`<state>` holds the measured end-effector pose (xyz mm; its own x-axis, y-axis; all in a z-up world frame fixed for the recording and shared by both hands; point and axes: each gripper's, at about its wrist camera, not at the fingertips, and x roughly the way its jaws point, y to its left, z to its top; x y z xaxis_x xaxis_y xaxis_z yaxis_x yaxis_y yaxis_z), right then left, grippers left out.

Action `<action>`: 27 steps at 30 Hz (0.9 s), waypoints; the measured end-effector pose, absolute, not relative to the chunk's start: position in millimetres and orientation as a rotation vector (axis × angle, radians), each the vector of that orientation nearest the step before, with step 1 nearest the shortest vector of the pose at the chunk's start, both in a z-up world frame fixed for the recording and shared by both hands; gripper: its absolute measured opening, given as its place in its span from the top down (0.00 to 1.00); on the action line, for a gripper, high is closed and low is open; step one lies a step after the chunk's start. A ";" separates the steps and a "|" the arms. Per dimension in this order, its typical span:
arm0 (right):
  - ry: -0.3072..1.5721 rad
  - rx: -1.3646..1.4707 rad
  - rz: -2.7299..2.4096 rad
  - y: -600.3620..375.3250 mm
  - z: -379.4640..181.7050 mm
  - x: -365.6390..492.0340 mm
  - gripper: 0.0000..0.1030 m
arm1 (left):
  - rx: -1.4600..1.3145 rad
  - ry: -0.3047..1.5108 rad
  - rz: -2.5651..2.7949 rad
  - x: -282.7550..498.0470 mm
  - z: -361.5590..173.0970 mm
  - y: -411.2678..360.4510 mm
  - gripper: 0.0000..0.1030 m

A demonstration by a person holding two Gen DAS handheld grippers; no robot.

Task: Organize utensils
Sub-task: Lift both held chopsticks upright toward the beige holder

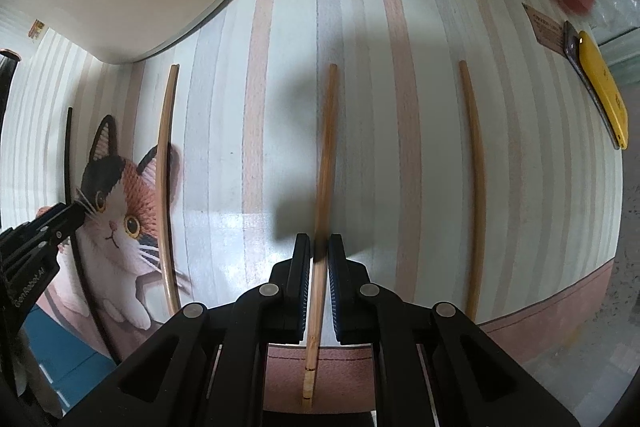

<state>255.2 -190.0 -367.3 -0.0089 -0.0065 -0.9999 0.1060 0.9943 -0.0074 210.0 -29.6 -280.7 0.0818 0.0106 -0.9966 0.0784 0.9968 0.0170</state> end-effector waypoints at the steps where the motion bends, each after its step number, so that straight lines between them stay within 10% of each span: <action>1: 1.574 0.073 -0.092 -187.8 -366.6 254.9 0.91 | 0.071 1.483 -0.051 209.3 -279.6 -29.9 0.85; 2: 1.570 0.076 -0.096 -186.7 -366.0 254.4 0.92 | 0.069 1.478 -0.045 209.2 -279.0 -29.9 0.97; 27: 1.202 0.120 -0.089 -199.1 -255.2 250.7 0.93 | 0.022 1.171 -0.030 194.4 -147.6 -7.6 0.97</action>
<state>250.7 -199.1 -255.2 0.3581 -0.0049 -0.9337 0.1326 0.9901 0.0457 194.4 -7.6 -147.6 0.3888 -0.0119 -0.9213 0.0348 0.9994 0.0018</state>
